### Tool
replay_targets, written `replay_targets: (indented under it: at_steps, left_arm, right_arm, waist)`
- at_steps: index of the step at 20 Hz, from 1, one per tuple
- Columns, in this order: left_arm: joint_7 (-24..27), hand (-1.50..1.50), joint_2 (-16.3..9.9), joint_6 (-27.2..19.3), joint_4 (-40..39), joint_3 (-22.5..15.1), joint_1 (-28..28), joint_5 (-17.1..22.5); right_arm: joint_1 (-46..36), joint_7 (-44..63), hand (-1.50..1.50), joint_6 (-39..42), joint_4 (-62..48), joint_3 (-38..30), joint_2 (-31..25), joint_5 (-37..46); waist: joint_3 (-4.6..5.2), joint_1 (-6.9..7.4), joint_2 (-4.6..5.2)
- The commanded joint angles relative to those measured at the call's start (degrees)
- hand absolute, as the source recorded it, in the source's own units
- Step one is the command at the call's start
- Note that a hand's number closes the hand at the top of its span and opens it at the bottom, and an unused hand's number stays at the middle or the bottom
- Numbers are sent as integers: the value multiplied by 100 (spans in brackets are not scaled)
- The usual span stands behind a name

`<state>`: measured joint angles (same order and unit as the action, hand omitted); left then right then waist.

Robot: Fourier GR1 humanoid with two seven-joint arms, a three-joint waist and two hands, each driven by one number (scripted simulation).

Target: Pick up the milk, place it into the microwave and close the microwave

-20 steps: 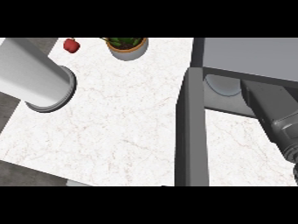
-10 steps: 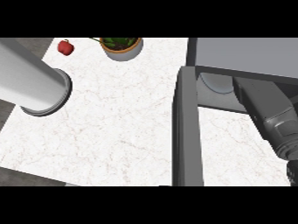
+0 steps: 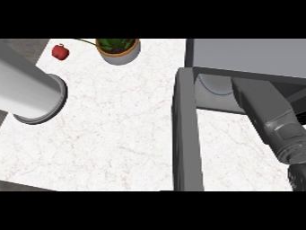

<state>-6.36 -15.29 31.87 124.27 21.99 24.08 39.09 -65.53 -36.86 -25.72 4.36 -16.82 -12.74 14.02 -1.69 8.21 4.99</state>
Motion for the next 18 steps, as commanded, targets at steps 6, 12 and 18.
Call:
replay_targets:
  at_steps: [6, 12, 18]
  left_arm:
    - [166, -150, 581, 361, 206, -752, 225, -467]
    - [274, -150, 653, 993, -227, -1234, 286, -958]
    - [301, -150, 780, 1236, -519, -1625, 41, -1619]
  right_arm:
    - [77, -115, -150, 973, 84, -125, -161, -158]
    - [438, -521, -150, 2634, 171, -424, -54, -548]
    - [793, -613, -150, 3486, 250, -601, 314, -837]
  waist:
    - [150, -279, -287]
    - [158, -569, -398]
    - [164, -711, -466]
